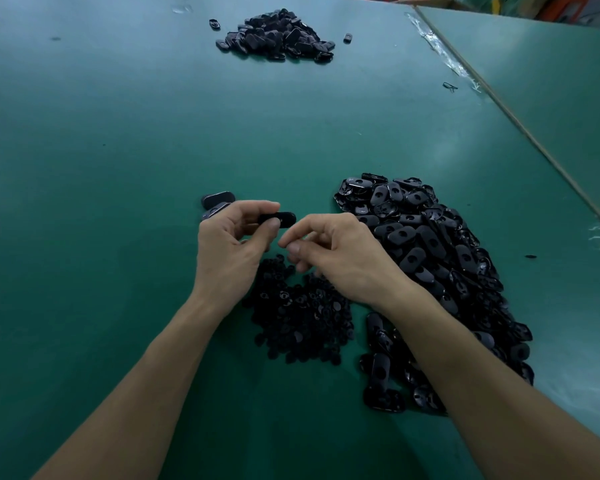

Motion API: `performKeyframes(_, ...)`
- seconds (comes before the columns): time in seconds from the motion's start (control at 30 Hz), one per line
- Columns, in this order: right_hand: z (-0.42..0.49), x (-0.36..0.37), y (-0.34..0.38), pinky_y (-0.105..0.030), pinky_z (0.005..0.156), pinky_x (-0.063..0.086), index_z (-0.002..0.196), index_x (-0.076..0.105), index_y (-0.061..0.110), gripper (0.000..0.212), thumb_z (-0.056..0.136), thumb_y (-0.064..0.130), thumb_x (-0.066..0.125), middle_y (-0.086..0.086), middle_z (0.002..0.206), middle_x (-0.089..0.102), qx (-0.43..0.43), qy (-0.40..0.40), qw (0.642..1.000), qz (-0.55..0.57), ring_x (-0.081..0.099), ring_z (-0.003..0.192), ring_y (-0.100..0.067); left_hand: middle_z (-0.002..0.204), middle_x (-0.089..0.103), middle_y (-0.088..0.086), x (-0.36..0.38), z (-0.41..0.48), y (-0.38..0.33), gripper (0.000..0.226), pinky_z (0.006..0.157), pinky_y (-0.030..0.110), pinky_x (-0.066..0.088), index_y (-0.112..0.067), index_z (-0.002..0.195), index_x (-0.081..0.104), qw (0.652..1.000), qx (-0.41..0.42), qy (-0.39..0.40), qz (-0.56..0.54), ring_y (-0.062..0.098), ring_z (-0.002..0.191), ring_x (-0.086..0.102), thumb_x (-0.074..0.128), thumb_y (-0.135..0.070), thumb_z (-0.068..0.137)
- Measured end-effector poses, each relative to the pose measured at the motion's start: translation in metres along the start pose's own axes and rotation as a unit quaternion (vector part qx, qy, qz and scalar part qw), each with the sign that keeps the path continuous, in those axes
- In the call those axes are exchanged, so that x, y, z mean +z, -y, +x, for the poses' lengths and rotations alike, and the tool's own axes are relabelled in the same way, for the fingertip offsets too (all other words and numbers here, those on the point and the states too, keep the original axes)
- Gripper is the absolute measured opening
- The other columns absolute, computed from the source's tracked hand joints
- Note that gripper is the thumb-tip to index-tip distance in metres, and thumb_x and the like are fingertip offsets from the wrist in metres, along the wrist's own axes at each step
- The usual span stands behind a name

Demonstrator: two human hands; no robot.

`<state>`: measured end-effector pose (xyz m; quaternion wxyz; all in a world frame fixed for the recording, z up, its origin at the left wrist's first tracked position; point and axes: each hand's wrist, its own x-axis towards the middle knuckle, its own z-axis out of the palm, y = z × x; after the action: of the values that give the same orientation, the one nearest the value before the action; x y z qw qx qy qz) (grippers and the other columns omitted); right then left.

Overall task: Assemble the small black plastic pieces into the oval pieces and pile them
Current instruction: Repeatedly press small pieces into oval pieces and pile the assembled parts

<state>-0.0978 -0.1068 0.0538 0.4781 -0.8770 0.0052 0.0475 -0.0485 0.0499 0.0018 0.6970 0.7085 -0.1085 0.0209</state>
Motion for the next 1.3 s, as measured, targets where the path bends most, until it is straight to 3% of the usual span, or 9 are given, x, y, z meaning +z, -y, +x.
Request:
performKeyframes(0.1,0.0001,-0.0009,0.0001,-0.014,0.060,0.050,0.088,0.072,0.032,0.019,0.097,0.017,0.065,0.002,0.073,0.073,0.000,-0.016,1.000,0.016,0.069,0.063,-0.006,0.090,0.074,-0.003,0.0004,-0.0004,-0.0006,0.024,0.078,0.030,0.056,-0.024,0.098,0.073,1.000,-0.002,0.003,0.002,0.012,0.082,0.069,0.073,-0.002,0.089)
performKeyframes(0.17,0.0009,-0.0019,-0.0009,-0.015,0.067,0.054,0.092,0.074,0.031,0.016,0.095,0.017,0.067,0.008,0.072,0.072,-0.002,-0.028,1.000,-0.001,0.069,0.068,-0.001,0.090,0.074,-0.001,0.0009,-0.0006,-0.0009,0.023,0.078,0.031,0.056,-0.023,0.098,0.073,1.000,-0.002,0.003,0.002,0.013,0.081,0.069,0.073,-0.002,0.089)
performKeyframes(0.27,0.0011,-0.0025,-0.0019,-0.020,0.079,0.057,0.100,0.077,0.024,0.011,0.093,0.019,0.069,0.012,0.078,0.072,0.000,-0.037,0.999,-0.025,0.069,0.076,0.001,0.089,0.074,-0.002,0.0013,-0.0006,-0.0016,0.023,0.076,0.028,0.056,-0.022,0.098,0.073,1.000,-0.006,0.002,-0.002,0.012,0.080,0.069,0.072,-0.001,0.089)
performKeyframes(0.47,0.0009,-0.0021,-0.0025,-0.027,0.082,0.059,0.103,0.074,0.021,0.015,0.091,0.014,0.071,0.007,0.080,0.074,0.010,-0.046,0.999,-0.017,0.071,0.076,-0.004,0.087,0.074,-0.007,0.0011,-0.0007,-0.0008,0.025,0.075,0.026,0.057,-0.025,0.097,0.073,1.000,-0.005,0.004,0.001,0.009,0.079,0.069,0.072,-0.001,0.089)
performKeyframes(0.73,0.0007,-0.0005,-0.0024,-0.025,0.073,0.059,0.092,0.067,0.020,0.010,0.094,0.010,0.066,0.001,0.081,0.075,0.019,-0.036,0.999,0.007,0.072,0.074,-0.007,0.087,0.075,-0.008,0.0008,-0.0005,0.0006,0.029,0.074,0.027,0.056,-0.031,0.095,0.073,1.000,-0.001,0.005,0.005,0.011,0.080,0.069,0.073,-0.002,0.088)
performKeyframes(0.97,0.0009,0.0004,-0.0036,-0.020,0.075,0.057,0.093,0.075,0.020,0.008,0.091,0.013,0.072,0.007,0.078,0.073,0.009,-0.044,0.999,-0.019,0.069,0.074,-0.003,0.089,0.074,-0.006,0.0012,-0.0016,-0.0005,0.030,0.077,0.029,0.058,-0.030,0.096,0.073,1.000,0.003,0.010,0.017,0.013,0.081,0.070,0.074,-0.002,0.088)
performKeyframes(1.1,0.0001,0.0031,0.0009,-0.010,0.074,0.050,0.095,0.080,0.019,0.011,0.085,0.014,0.079,0.007,0.087,0.074,-0.016,-0.078,0.996,-0.030,0.066,0.078,-0.001,0.091,0.076,-0.004,0.0038,-0.0040,-0.0033,0.028,0.080,0.029,0.059,-0.025,0.097,0.072,1.000,0.012,0.017,0.016,0.015,0.086,0.074,0.074,0.001,0.087)
performKeyframes(1.3,0.0027,0.0041,0.0042,-0.009,0.074,0.051,0.096,0.080,0.018,0.011,0.087,0.012,0.076,0.011,0.084,0.075,-0.027,-0.157,0.987,-0.009,0.068,0.076,0.003,0.088,0.078,0.000,0.0055,-0.0056,-0.0045,0.028,0.075,0.023,0.059,-0.023,0.100,0.070,0.999,-0.026,0.018,-0.030,0.016,0.083,0.075,0.077,-0.001,0.085)
